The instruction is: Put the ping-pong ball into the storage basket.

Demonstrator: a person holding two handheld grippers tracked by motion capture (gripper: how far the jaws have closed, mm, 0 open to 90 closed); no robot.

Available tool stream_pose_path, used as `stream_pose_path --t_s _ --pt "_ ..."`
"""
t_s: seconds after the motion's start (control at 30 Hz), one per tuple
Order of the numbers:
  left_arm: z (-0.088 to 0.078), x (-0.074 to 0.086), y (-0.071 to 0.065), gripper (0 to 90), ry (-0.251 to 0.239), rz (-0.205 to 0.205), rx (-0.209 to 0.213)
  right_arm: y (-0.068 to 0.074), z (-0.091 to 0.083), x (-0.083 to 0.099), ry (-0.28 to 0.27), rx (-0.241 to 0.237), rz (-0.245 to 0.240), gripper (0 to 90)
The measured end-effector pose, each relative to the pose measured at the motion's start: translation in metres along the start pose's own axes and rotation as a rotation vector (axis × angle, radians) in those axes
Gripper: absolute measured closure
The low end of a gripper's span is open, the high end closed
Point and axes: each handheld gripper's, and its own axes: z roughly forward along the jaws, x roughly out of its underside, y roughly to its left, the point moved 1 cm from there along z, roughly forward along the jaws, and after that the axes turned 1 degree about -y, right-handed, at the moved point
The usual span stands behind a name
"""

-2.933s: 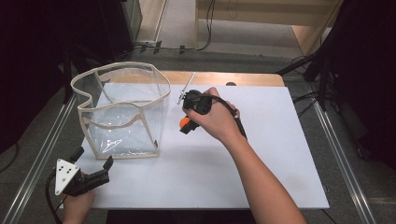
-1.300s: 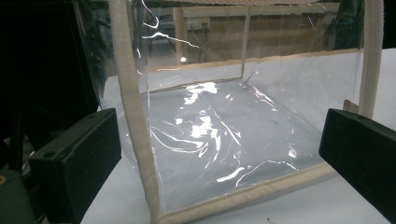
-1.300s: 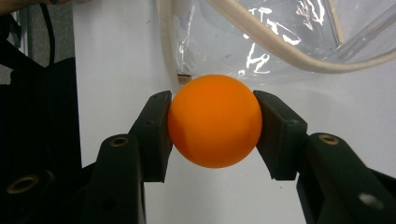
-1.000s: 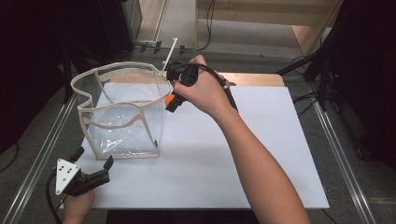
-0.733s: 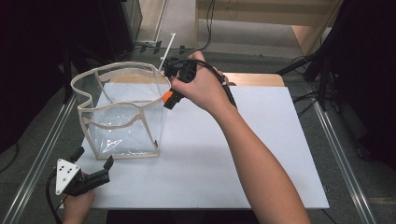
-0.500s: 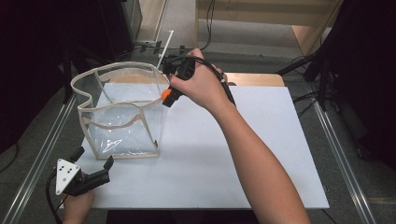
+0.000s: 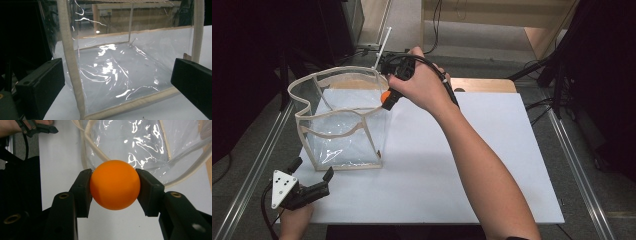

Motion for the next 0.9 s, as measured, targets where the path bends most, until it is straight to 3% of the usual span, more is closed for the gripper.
stream_pose_path --t_s 0.7,0.9 --pt "0.0 0.0 0.0 0.0 0.0 -0.002 0.002 -0.012 0.005 -0.02 -0.004 -0.001 -0.003 48.2" --pt "0.0 0.0 0.0 0.0 0.001 -0.002 0.003 -0.019 0.011 -0.021 0.005 0.018 0.026 48.2"
